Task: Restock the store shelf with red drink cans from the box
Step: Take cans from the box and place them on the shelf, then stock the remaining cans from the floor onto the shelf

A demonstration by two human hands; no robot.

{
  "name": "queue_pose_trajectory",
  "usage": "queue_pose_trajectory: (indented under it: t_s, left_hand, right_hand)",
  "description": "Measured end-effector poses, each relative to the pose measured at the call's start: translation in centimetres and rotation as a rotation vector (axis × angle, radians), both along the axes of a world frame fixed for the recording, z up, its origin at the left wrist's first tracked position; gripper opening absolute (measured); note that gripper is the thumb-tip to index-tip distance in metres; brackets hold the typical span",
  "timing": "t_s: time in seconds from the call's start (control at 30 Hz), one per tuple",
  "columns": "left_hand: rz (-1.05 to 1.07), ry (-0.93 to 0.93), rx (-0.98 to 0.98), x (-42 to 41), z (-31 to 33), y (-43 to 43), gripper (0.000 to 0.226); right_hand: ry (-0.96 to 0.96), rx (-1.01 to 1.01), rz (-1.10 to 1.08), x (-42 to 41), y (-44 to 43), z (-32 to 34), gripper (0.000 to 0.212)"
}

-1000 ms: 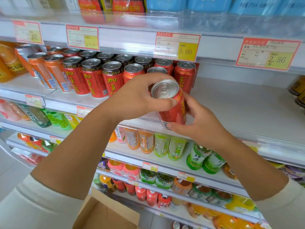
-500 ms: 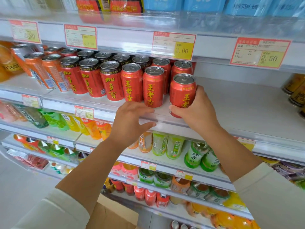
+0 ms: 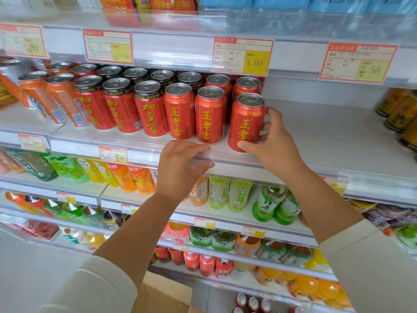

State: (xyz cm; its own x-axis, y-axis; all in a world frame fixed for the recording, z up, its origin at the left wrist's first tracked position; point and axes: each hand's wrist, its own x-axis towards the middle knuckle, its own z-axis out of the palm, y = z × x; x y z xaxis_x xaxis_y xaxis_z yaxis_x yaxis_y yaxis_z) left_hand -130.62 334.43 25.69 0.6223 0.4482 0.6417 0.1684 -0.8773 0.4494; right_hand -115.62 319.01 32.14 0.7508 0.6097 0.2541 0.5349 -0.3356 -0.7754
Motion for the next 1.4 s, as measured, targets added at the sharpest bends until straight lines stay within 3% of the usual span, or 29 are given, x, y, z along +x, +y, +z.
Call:
queue_pose_trajectory:
  t_s: [0.43,0.67,0.83,0.93,1.1,1.4]
  left_hand:
    - [-0.010,-0.038,-0.005,0.0,0.2,-0.4,0.037]
    - [0.020,0.030,0.003,-0.4,0.7,-0.9,0.039]
    - [0.030,-0.073,0.088,-2.4,-1.4,-5.2,0.038]
    - [-0.059,-0.034,0.036,-4.2,-6.2,-9.1,0.031]
    - [-0.188,0.262,-0.265,-6.6,-18.5,-15.0,0.036]
    - [-0.062,0.903,-0.739,-11.5,-42.9,-22.1,0.052]
  right_hand:
    - [-0.081,-0.024,-0.008,0.8,1.5,-0.2,0.093]
    - [-0.076,0.006,-0.010,0.8,1.0,-0.7,0.099]
    - [-0.178,0.407,-0.091,-2.9,-5.9,-2.7,0.049]
    - [-0.083,0.399,-0.106,-5.6,-11.3,-7.0,0.034]
    - [0.140,0.092,-0.169,-8.9,-18.7,-18.5,0.026]
    - [0.497,-0.511,-0.217,-10.5,-27.4,-45.3,0.029]
